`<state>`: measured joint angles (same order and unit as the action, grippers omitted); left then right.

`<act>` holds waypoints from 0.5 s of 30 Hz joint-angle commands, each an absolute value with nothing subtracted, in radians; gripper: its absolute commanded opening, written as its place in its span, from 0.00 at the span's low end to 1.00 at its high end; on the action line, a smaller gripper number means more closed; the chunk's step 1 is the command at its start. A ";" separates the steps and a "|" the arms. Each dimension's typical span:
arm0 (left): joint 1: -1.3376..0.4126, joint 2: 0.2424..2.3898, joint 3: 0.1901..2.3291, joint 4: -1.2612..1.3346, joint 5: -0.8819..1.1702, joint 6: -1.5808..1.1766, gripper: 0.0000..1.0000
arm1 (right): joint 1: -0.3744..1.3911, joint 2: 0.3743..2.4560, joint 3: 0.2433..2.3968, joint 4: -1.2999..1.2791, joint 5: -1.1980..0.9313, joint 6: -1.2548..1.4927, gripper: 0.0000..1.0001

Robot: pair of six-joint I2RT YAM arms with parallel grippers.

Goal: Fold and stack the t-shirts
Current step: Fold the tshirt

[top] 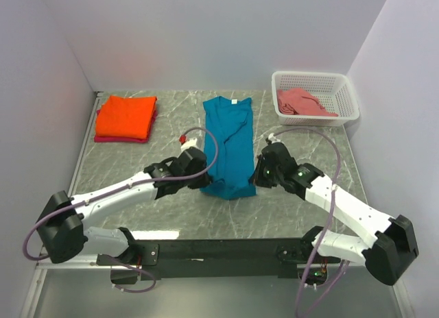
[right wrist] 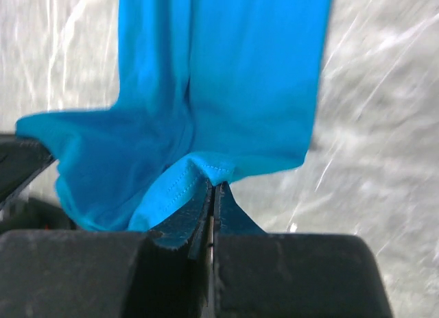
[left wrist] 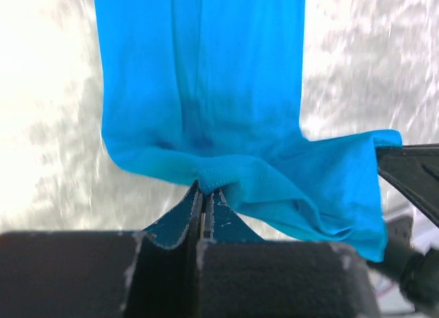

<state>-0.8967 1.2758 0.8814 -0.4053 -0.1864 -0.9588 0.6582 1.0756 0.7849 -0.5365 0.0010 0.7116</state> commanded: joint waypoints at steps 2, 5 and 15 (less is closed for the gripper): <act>-0.828 1.351 0.997 -0.351 -0.276 -0.859 0.01 | 0.592 1.141 0.900 -0.454 0.113 0.655 0.00; -0.776 1.433 1.066 -0.373 -0.322 -0.836 0.01 | 0.540 1.213 0.946 -0.419 0.129 0.635 0.00; -0.672 1.664 1.236 -0.252 -0.285 -0.756 0.01 | 0.454 1.530 1.140 -0.324 0.153 0.540 0.00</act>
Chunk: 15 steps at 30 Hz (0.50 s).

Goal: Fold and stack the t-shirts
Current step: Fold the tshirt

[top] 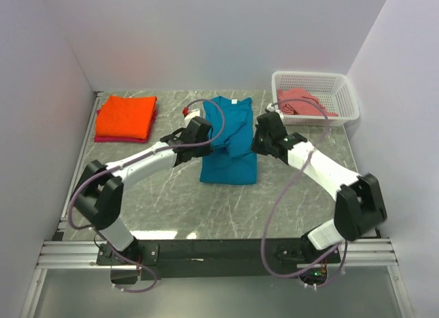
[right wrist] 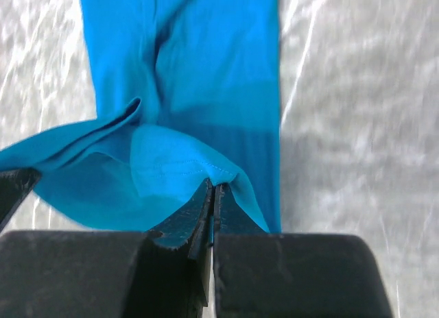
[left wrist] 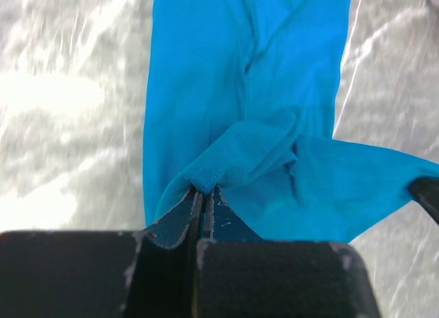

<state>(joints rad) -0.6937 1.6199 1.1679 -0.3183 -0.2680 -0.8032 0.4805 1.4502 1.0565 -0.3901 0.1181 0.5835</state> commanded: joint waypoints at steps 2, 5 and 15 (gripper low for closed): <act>-0.650 1.693 1.273 -0.242 -0.272 -0.739 0.01 | 0.448 1.583 1.199 -0.337 0.144 0.529 0.00; -0.618 1.764 1.327 -0.262 -0.259 -0.726 0.01 | 0.433 1.679 1.281 -0.357 0.144 0.522 0.00; -0.583 1.914 1.439 -0.261 -0.190 -0.669 0.01 | 0.410 1.833 1.383 -0.387 0.212 0.546 0.00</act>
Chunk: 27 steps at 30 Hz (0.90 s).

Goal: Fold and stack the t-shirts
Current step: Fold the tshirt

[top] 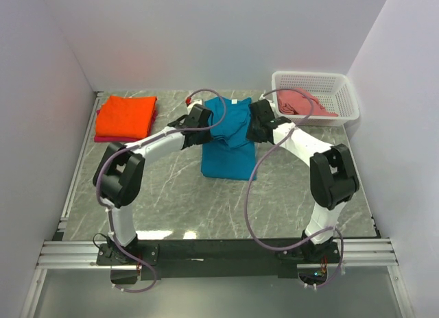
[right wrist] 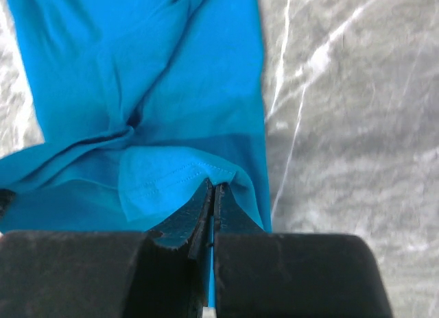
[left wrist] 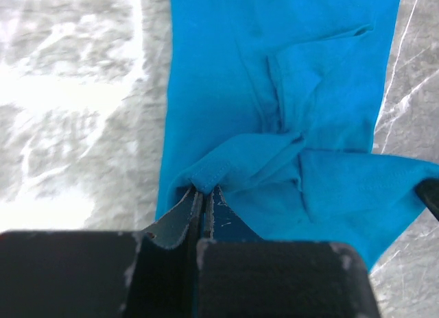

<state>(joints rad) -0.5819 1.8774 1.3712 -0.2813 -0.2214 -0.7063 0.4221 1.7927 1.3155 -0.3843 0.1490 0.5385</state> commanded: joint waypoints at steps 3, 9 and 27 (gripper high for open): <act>-0.577 1.953 1.468 -0.250 -0.181 -0.652 0.01 | 0.399 1.879 1.413 -0.377 0.213 0.554 0.00; -0.554 2.023 1.557 -0.294 -0.216 -0.637 0.23 | 0.376 1.982 1.532 -0.422 0.204 0.546 0.27; -0.552 1.634 1.045 -0.167 -0.019 -0.747 0.99 | 0.376 1.654 1.037 -0.259 -0.120 0.561 0.85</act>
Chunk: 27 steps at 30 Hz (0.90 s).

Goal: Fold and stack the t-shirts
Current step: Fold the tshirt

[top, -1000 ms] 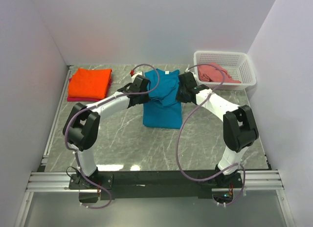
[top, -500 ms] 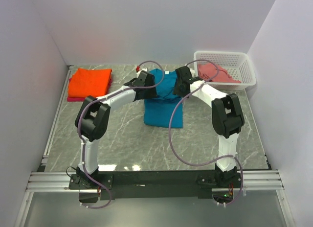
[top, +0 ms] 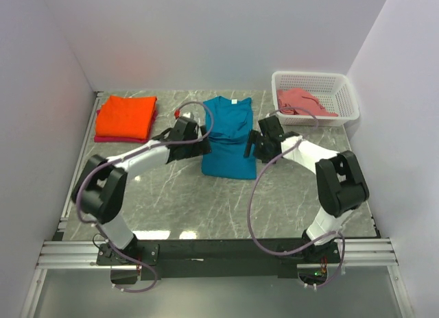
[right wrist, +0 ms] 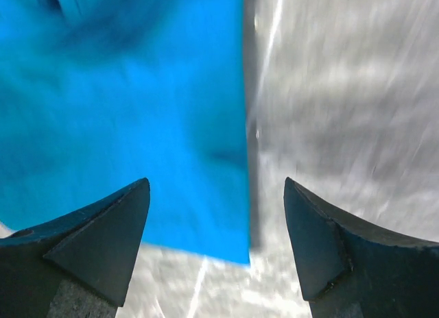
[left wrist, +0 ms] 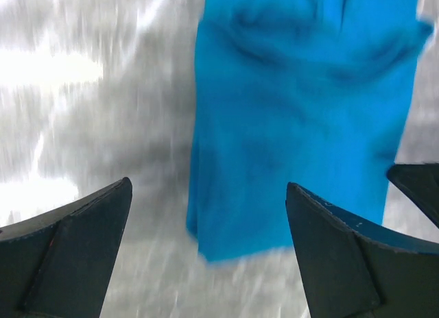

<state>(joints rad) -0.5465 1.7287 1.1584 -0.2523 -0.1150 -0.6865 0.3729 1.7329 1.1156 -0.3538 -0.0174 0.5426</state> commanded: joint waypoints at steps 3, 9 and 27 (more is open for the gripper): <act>-0.555 1.592 0.970 -0.133 -0.009 -0.765 0.97 | 0.385 1.608 0.974 -0.215 -0.143 0.542 0.85; -0.555 1.640 0.942 -0.123 0.029 -0.785 0.57 | 0.431 1.655 1.023 -0.173 -0.202 0.520 0.85; -0.557 1.752 0.903 -0.098 0.078 -0.787 0.22 | 0.485 2.114 1.595 -0.158 -0.211 0.549 0.85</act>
